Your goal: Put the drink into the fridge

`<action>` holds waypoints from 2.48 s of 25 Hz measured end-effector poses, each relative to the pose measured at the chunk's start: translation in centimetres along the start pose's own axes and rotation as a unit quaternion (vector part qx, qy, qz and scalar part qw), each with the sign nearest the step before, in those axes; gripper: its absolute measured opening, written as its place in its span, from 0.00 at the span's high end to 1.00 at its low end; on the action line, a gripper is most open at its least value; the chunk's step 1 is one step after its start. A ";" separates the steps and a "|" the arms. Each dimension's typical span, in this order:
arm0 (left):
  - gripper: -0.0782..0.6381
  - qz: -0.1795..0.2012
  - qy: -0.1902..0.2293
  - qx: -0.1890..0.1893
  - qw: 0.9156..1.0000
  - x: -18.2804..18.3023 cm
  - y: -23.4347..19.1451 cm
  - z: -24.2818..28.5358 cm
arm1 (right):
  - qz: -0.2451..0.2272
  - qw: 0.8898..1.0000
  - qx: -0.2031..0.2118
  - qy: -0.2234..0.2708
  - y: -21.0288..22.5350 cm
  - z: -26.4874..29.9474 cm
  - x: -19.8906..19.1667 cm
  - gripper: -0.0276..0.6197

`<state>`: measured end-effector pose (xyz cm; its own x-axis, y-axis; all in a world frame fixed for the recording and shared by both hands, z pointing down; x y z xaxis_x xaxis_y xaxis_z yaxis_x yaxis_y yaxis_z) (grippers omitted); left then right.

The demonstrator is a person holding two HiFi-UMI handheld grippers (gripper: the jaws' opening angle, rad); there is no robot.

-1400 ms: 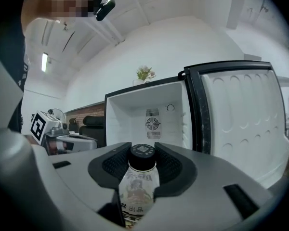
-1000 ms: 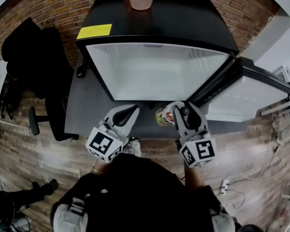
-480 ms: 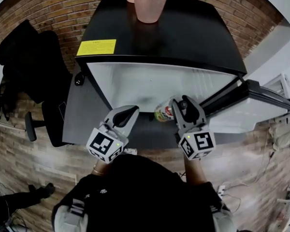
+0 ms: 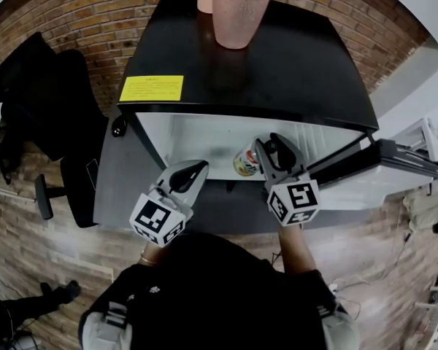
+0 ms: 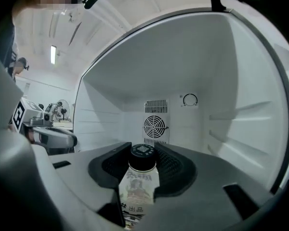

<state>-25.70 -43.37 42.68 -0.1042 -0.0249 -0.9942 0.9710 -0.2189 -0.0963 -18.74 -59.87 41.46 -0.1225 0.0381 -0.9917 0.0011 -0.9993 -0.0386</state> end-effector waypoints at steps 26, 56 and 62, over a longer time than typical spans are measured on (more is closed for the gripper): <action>0.89 -0.015 -0.009 -0.019 1.000 -0.7 -0.5 0.4 | -0.011 0.999 -0.010 -0.046 3.2 4.1 -1.6 0.73; 0.89 -0.006 -0.010 -0.074 0.997 -0.5 2.6 0.7 | 0.013 1.000 -0.019 0.018 0.8 -1.5 0.5 0.72; 0.89 -0.003 -0.014 -0.088 0.996 -0.5 3.5 1.4 | 0.021 0.999 -0.035 0.031 -0.7 -4.4 0.1 0.95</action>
<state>-22.51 -45.53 42.92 -0.1143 -0.0527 -0.9920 0.9927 -0.0449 -0.1120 -14.42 -59.18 40.84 -0.0583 -0.0014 -0.9983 0.0742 -0.9972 -0.0030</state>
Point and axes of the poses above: the fingertips, and each gripper's own axes: z forward along the fingers, y to its right, x out of its top, the point moved 3 cm from there along -z, backward along the fingers, and after that the axes turned 13 degrees about x, right-handed, at the moved point
